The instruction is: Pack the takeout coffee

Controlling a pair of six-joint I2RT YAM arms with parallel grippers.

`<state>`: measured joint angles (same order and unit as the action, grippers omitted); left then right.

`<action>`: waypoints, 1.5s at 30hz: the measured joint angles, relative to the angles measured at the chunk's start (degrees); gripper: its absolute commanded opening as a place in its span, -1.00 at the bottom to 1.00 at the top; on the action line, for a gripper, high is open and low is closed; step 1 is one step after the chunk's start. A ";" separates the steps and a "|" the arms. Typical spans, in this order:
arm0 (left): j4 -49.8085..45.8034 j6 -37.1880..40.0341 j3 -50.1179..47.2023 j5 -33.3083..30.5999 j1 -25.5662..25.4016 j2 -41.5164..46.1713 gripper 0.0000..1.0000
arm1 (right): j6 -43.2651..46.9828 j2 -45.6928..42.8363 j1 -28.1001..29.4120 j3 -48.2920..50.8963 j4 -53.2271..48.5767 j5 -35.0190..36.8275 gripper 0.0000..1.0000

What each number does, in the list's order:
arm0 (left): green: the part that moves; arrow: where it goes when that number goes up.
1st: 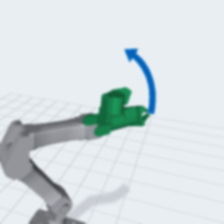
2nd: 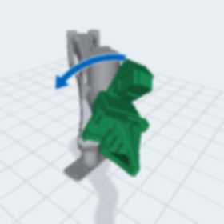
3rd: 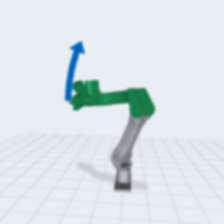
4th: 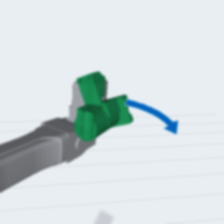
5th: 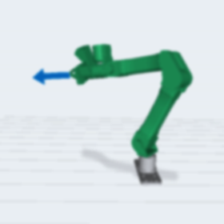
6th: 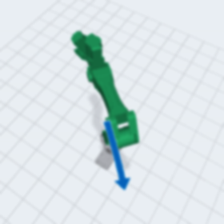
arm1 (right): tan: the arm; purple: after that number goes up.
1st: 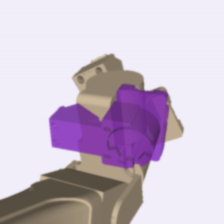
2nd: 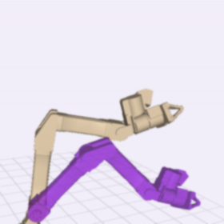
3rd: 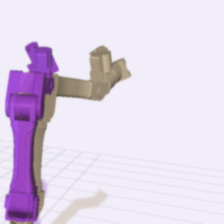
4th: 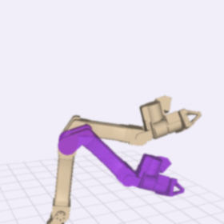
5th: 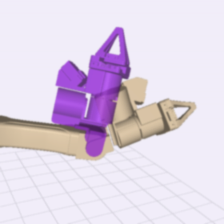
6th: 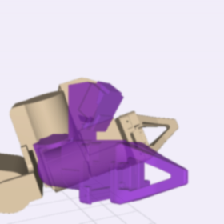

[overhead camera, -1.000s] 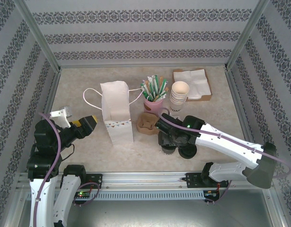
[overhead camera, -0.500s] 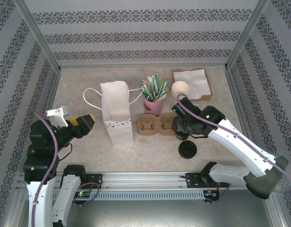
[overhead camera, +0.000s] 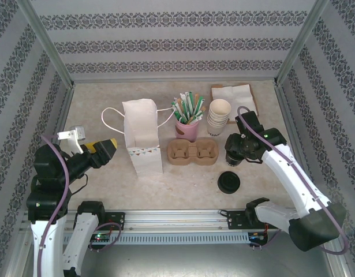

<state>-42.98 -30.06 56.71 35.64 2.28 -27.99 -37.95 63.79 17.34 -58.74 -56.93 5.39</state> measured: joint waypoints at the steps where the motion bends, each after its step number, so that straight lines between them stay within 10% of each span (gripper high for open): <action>1: 0.02 -0.02 0.00 0.22 0.00 -0.02 0.57 | 0.33 0.42 -0.61 0.74 0.94 -0.48 0.35; 45: 1.68 -0.68 -1.75 0.76 0.00 -0.70 0.54 | 3.41 2.93 -1.09 0.52 6.71 -1.49 0.64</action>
<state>-41.30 -30.74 54.96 36.40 2.28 -28.69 -34.54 66.72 16.25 -58.22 -50.22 3.90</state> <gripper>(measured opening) 0.770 0.825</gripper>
